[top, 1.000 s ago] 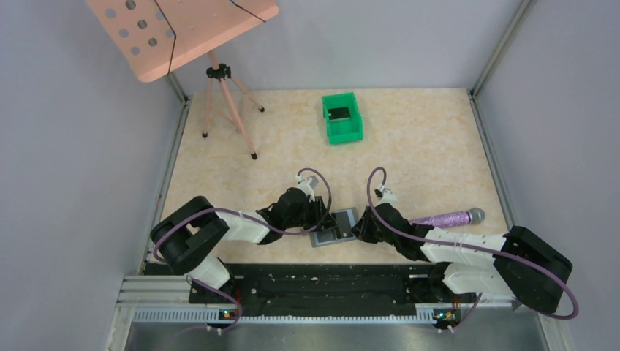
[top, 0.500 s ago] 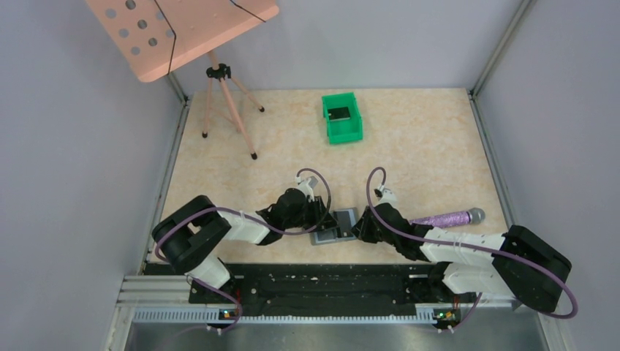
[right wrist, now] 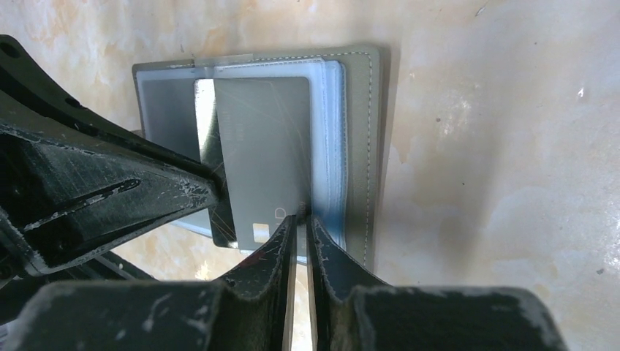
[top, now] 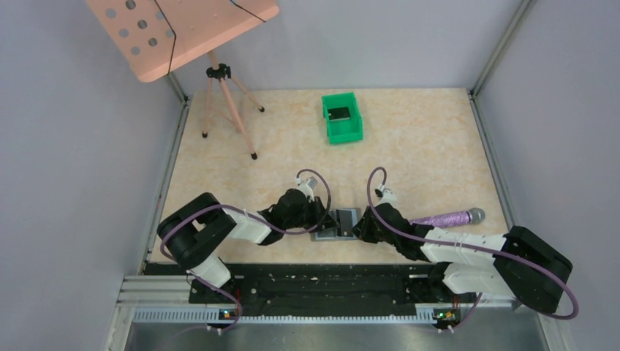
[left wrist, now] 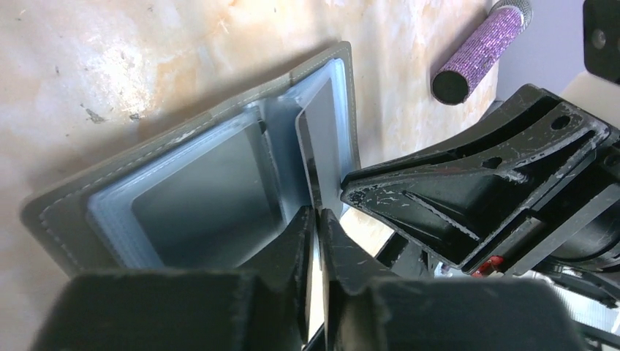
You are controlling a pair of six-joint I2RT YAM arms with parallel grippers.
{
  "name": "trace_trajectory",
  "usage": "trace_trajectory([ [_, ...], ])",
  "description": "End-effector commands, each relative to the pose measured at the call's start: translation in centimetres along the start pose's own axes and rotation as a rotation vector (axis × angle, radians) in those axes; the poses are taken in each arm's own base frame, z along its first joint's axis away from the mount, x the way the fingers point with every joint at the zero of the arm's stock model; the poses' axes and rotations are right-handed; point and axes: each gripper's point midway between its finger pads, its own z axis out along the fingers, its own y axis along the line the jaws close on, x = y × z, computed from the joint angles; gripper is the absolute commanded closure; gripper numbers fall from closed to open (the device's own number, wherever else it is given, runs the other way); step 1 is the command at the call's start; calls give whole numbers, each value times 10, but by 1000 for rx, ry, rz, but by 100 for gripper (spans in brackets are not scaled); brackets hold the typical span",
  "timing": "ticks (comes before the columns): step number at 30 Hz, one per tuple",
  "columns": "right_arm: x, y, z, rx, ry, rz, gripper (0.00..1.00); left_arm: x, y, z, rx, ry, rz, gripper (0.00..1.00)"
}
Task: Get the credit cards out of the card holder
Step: Remove the credit card from the card holder.
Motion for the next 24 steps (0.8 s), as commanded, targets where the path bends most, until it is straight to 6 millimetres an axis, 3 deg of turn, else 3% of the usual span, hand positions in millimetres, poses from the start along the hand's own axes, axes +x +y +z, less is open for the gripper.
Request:
trace_trajectory([
  [1,-6,-2,-3,4,-24,11,91,-3,-22,-1,96,-5,3,93],
  [4,-8,-7,-4,35,-31,1,92,-3,-15,-2,68,-15,-14,100],
  [10,-12,-9,-7,49,-46,5,92,-6,7,-7,-51,-47,-12,100],
  [24,-11,-24,-7,96,-58,32,92,-16,18,-32,-137,-126,58,100],
])
